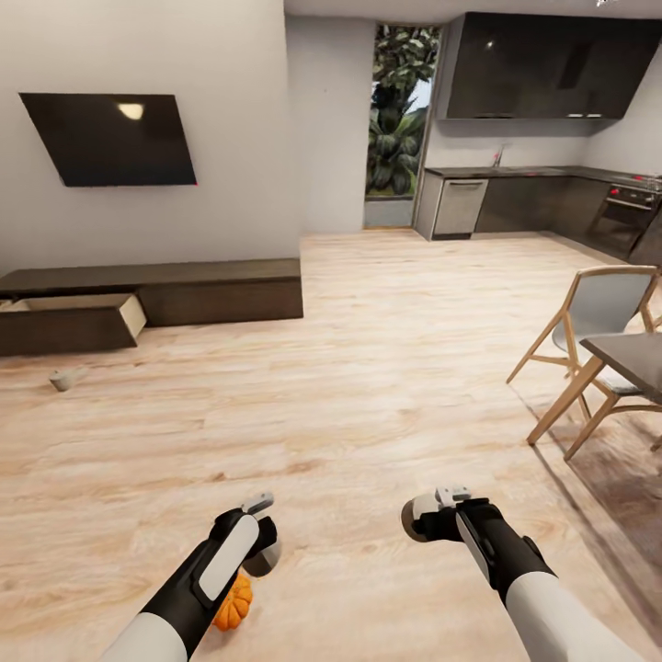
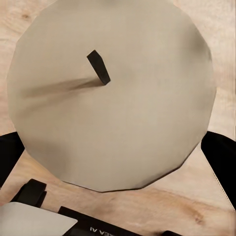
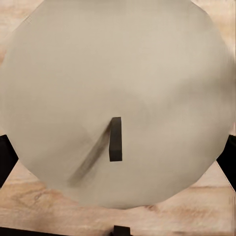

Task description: Place each of the two pumpkins and all three candles from the living room inside a cabinet in the living room (use any cabinet), then make sure every cabinet is closed, and position the cauldron so it is next to a table in the living room.

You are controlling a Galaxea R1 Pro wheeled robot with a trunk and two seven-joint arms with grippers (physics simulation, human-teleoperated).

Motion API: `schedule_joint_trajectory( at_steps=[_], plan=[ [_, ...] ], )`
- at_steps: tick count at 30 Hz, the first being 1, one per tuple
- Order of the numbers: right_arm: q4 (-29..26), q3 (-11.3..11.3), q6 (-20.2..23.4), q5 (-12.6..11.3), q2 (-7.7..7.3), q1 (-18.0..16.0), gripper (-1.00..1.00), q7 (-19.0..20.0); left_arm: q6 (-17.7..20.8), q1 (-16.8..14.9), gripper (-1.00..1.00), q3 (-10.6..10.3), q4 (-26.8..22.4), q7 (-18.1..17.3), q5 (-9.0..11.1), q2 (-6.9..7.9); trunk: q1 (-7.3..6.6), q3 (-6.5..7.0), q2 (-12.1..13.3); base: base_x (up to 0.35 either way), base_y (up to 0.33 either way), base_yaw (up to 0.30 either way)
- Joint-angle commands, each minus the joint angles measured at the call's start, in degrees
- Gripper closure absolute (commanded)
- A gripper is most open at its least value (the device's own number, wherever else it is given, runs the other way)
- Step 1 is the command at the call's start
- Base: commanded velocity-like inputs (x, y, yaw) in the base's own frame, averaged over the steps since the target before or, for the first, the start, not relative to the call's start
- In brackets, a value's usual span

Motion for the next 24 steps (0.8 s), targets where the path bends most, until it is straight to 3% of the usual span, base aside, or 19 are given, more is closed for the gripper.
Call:
schedule_joint_trajectory(
  at_steps=[1,16,24],
  plan=[
    [-0.02,0.01,-0.01,-0.02,0.00,-0.01,1.00,-0.02,-0.01,0.00,1.00,0.00,0.00,-0.06,-0.06,0.00,0.00,0.00,0.00,0.277,-0.127,-0.284],
    [-0.05,0.04,-0.10,-0.02,0.07,-0.01,1.00,-0.03,-0.01,0.00,1.00,-0.09,0.17,-0.07,-0.08,0.00,0.00,-0.03,0.00,0.299,-0.140,-0.277],
    [-0.35,0.07,-0.17,-0.02,0.05,-0.01,1.00,-0.08,-0.01,0.00,1.00,-0.09,0.19,-0.07,-0.08,0.08,0.00,-0.22,0.00,0.318,-0.098,-0.047]
  ],
)
